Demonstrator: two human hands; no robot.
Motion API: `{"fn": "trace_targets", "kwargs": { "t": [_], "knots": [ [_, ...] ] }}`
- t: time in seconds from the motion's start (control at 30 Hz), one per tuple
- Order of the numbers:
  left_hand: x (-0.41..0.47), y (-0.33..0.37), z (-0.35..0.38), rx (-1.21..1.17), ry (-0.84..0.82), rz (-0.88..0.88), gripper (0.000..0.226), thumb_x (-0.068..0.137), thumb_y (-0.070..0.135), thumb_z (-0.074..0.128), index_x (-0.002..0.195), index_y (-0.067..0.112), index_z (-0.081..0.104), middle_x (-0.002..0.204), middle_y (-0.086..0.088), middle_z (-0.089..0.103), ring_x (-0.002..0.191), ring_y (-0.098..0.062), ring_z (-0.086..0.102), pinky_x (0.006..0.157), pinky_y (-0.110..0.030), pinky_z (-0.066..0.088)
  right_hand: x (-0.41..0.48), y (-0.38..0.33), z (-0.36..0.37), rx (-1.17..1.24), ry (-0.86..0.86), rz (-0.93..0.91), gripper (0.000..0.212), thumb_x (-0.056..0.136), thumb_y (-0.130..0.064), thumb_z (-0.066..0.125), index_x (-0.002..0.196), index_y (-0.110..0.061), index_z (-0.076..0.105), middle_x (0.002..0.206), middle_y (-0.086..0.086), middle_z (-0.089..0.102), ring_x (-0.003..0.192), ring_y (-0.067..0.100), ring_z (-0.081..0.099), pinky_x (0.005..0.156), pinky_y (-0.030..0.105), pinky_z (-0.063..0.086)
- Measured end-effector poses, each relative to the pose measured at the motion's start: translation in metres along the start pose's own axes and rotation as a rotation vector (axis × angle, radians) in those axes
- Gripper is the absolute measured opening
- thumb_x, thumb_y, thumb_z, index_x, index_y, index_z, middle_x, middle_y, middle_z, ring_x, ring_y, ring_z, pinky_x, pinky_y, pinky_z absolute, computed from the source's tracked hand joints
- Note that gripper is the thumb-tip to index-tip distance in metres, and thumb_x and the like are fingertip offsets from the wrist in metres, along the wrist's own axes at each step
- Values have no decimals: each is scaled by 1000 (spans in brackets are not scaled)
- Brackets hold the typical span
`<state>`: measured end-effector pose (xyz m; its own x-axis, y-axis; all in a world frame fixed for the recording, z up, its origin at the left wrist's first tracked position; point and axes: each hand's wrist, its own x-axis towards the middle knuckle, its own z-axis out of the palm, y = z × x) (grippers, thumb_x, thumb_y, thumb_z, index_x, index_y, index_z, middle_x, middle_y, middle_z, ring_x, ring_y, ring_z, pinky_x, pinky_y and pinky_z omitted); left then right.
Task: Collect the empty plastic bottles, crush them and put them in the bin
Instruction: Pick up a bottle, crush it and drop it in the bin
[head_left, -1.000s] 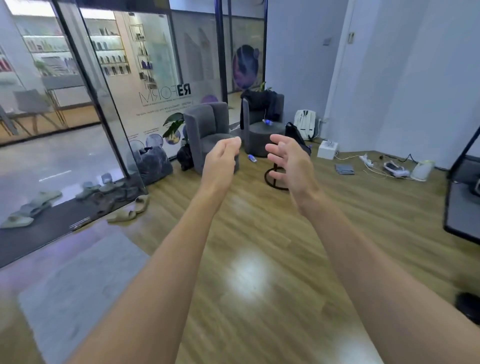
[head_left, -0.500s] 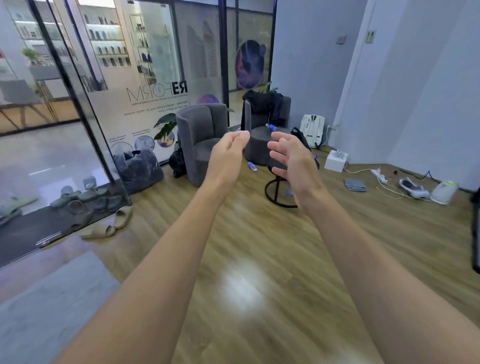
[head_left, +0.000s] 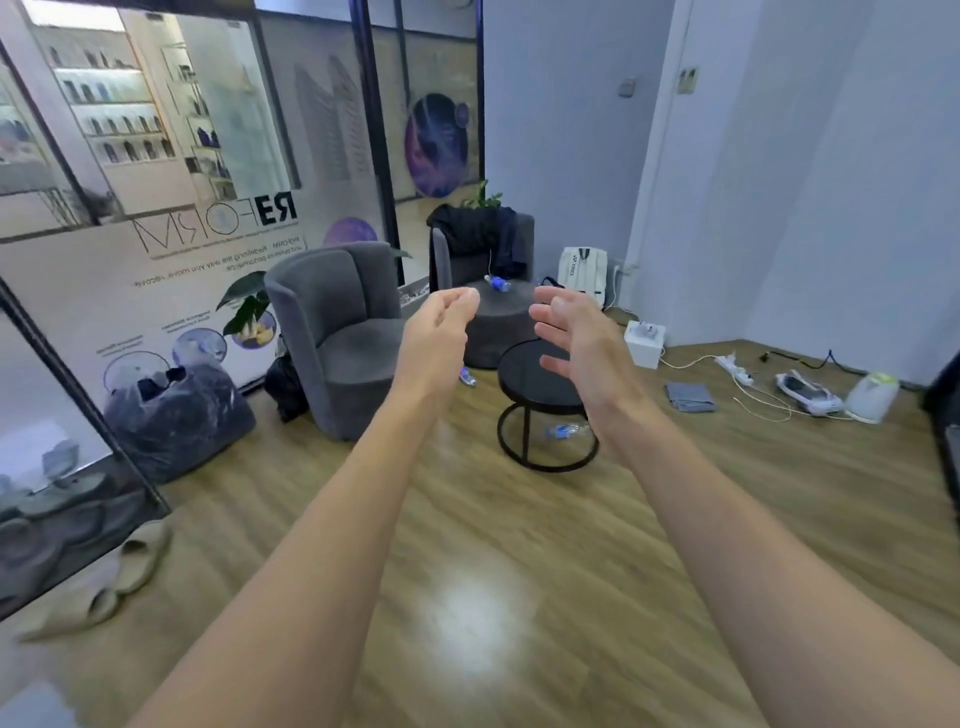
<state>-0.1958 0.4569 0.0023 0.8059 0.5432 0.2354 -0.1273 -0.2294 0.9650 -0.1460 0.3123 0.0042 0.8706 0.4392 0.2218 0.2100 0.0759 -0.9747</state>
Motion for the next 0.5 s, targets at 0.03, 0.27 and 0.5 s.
{"fn": "trace_targets", "kwargs": {
  "t": [0.03, 0.27, 0.5],
  "knots": [
    [22, -5, 7, 7, -1, 5, 33, 97, 44, 47, 121, 26, 60, 110, 14, 62, 108, -13, 58, 97, -36, 49, 24, 7, -3, 1, -4, -6, 44, 86, -48, 37, 123, -36, 58, 130, -8, 59, 119, 5, 54, 105, 41, 45],
    [175, -27, 42, 94, 62, -14, 38, 97, 45, 47, 127, 24, 58, 122, 7, 62, 115, -14, 56, 104, -43, 46, 198, 36, -23, 21, -40, -9, 42, 91, -43, 37, 126, -33, 58, 135, -3, 57, 120, 8, 53, 105, 42, 45],
    [317, -73, 61, 92, 91, -41, 38, 98, 41, 47, 128, 21, 58, 122, 3, 62, 113, -15, 57, 104, -43, 46, 347, 81, -15, 47, -64, 16, 35, 85, -44, 38, 112, -39, 59, 132, -3, 59, 120, 9, 54, 101, 39, 47]
  ]
}}
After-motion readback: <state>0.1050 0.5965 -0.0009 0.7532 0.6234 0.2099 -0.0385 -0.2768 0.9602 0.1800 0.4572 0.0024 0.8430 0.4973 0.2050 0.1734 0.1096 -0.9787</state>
